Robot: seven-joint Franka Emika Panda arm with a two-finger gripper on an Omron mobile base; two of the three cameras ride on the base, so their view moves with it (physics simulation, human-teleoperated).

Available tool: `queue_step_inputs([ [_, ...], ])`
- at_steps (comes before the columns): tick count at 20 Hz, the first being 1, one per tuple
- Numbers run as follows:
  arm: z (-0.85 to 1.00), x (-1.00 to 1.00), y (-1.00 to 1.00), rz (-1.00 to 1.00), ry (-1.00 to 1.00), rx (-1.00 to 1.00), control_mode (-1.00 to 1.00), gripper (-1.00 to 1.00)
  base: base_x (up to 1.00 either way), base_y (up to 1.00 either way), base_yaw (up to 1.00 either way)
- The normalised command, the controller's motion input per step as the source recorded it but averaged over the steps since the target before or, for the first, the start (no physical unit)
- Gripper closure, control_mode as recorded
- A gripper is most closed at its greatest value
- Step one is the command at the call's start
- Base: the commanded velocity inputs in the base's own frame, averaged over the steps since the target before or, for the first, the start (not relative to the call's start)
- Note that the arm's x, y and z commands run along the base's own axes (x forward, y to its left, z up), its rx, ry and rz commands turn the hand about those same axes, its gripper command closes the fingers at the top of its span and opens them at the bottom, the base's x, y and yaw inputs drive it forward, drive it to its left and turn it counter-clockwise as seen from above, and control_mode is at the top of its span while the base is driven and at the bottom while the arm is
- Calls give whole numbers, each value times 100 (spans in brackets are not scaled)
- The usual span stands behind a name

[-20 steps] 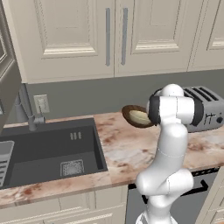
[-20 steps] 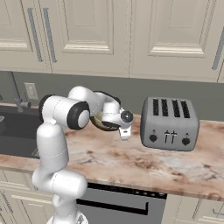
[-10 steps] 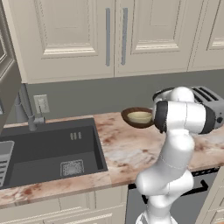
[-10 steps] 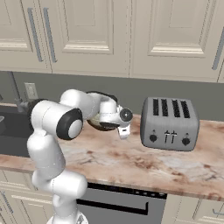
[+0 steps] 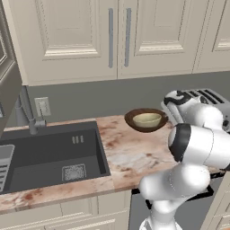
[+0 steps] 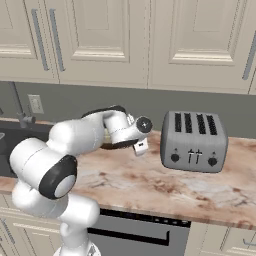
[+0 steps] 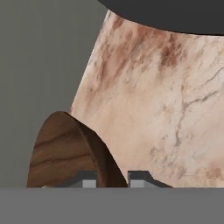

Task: Pick up the bowls on the counter and stack them on top of one another in the open cabinet. Place the smaller bowl on top of the larger bowl.

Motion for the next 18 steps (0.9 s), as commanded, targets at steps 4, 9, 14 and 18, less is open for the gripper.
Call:
queue_step_inputs([
  [4,51,-72,12,21,0,-6,-100,100,0,0,0],
  [9,39,-75,8,22,0,-5,-100,100,0,0,0],
  [14,38,-76,12,20,0,-1,-100,100,0,0,0],
  [18,45,-75,21,17,4,1,-100,100,0,0,0],
])
